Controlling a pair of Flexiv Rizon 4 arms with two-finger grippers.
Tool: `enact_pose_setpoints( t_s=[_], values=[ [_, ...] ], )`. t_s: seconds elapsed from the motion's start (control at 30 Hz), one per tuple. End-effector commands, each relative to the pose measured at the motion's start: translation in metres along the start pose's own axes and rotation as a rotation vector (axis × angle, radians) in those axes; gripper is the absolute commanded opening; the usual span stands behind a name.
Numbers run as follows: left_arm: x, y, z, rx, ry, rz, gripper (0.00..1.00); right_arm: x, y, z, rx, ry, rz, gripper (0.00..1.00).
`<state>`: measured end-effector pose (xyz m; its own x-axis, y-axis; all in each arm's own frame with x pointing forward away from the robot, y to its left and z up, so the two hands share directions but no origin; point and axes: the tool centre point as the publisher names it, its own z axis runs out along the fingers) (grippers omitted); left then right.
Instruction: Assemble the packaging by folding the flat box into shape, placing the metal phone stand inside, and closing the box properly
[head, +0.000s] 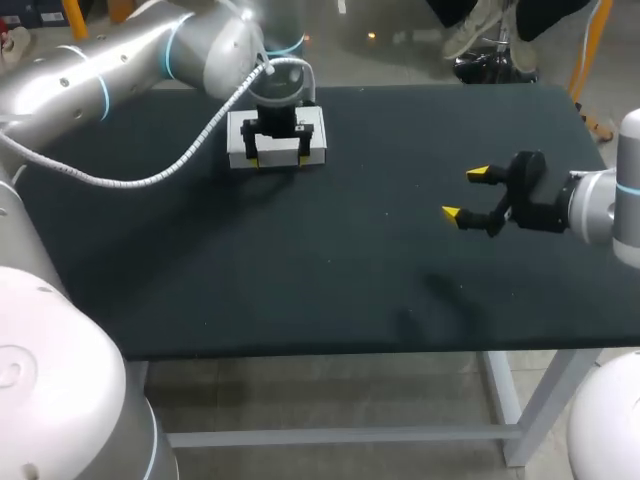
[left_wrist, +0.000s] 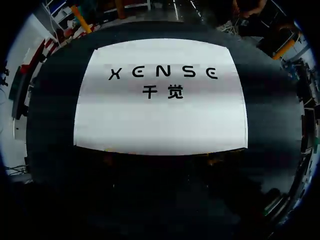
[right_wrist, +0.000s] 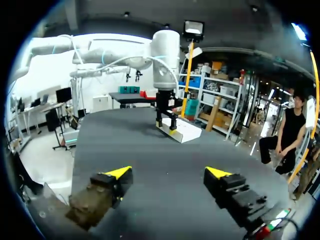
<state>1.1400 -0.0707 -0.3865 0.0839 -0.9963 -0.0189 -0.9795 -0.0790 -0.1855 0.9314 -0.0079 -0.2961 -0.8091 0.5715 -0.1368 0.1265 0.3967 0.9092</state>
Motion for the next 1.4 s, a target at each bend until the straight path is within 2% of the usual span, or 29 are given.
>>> enact_pose_setpoints(
  t_s=[0.03,0.33,0.5,0.63,0.97,1.1,1.2,1.27,1.4],
  values=[
    [0.001,-0.017,0.009,-0.053,0.002,0.001,1.0,0.0,-0.001,-0.001,-0.008,0.001,-0.001,1.0],
    [0.001,-0.038,0.013,-0.057,-0.011,-0.003,1.0,0.0,-0.001,-0.001,-0.008,0.001,-0.001,1.0],
    [0.001,-0.03,0.002,-0.037,-0.005,0.005,1.0,0.0,-0.001,-0.001,-0.008,0.001,-0.001,1.0],
    [-0.001,-0.007,-0.018,0.008,0.021,0.044,1.0,0.0,-0.001,-0.001,-0.008,0.001,-0.001,1.0],
    [-0.026,0.075,-0.06,0.172,0.233,0.253,1.0,0.0,-0.001,-0.001,-0.008,0.001,-0.001,1.0],
    [-0.04,0.095,-0.07,0.238,0.295,0.322,1.0,0.0,-0.001,-0.001,-0.008,0.001,-0.001,1.0],
    [-0.049,0.105,-0.074,0.294,0.336,0.367,1.0,0.0,-0.001,-0.001,-0.008,0.001,-0.001,1.0],
    [-0.054,0.112,-0.077,0.351,0.332,0.376,1.0,0.0,-0.001,-0.001,-0.008,0.001,-0.001,1.0],
    [-0.061,0.121,-0.082,0.414,0.397,0.44,1.0,0.0,-0.001,-0.001,-0.008,0.001,-0.001,1.0]
  ],
)
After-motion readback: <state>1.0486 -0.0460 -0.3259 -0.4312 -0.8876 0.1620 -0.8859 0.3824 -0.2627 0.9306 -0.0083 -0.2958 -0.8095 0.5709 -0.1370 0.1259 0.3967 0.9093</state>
